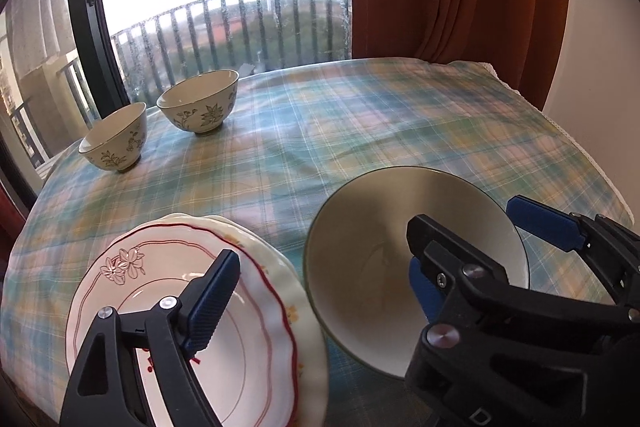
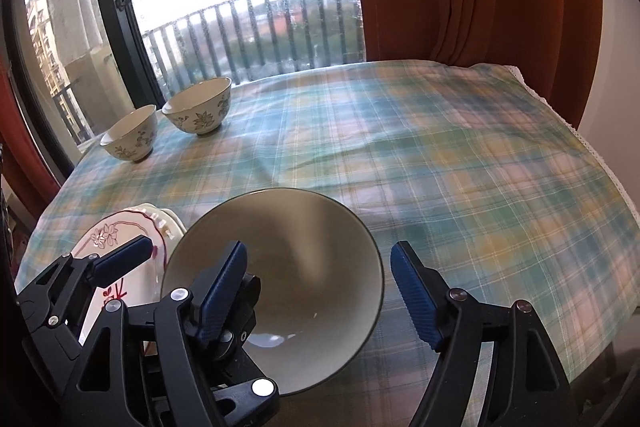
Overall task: Organize plates and bowls
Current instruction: 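Lower the cream bowl onto the cloth and open both tools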
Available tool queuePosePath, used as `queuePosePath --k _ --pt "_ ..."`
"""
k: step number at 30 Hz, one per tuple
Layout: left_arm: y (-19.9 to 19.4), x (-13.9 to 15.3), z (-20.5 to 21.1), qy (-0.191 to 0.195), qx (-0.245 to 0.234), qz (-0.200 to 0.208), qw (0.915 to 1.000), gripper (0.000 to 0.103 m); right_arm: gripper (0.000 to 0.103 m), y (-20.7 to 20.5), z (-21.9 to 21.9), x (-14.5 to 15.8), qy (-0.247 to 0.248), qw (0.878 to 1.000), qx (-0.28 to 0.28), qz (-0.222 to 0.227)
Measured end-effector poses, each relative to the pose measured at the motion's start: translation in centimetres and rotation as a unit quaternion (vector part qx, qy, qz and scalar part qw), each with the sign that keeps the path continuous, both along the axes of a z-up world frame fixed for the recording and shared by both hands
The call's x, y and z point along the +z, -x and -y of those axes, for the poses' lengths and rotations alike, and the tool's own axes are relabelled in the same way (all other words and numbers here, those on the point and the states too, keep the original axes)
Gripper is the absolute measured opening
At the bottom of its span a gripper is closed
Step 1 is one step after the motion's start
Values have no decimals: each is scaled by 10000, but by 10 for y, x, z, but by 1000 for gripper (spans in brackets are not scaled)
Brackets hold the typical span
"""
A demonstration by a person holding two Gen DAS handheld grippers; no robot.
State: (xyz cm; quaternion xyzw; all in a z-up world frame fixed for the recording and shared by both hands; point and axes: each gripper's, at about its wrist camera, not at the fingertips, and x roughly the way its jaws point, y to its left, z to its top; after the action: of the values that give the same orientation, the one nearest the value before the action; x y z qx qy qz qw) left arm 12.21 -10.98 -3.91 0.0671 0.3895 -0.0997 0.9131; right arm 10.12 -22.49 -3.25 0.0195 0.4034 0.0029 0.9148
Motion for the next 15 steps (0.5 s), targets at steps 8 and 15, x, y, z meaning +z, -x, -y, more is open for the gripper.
queuePosePath --k 8,15 --pt "2 18 -23 174 125 95 9997 88 81 -1 -22 15 77 9999 70 22" --pt "-1 32 -45 213 188 202 9994 88 81 -5 -48 30 106 9997 156 153"
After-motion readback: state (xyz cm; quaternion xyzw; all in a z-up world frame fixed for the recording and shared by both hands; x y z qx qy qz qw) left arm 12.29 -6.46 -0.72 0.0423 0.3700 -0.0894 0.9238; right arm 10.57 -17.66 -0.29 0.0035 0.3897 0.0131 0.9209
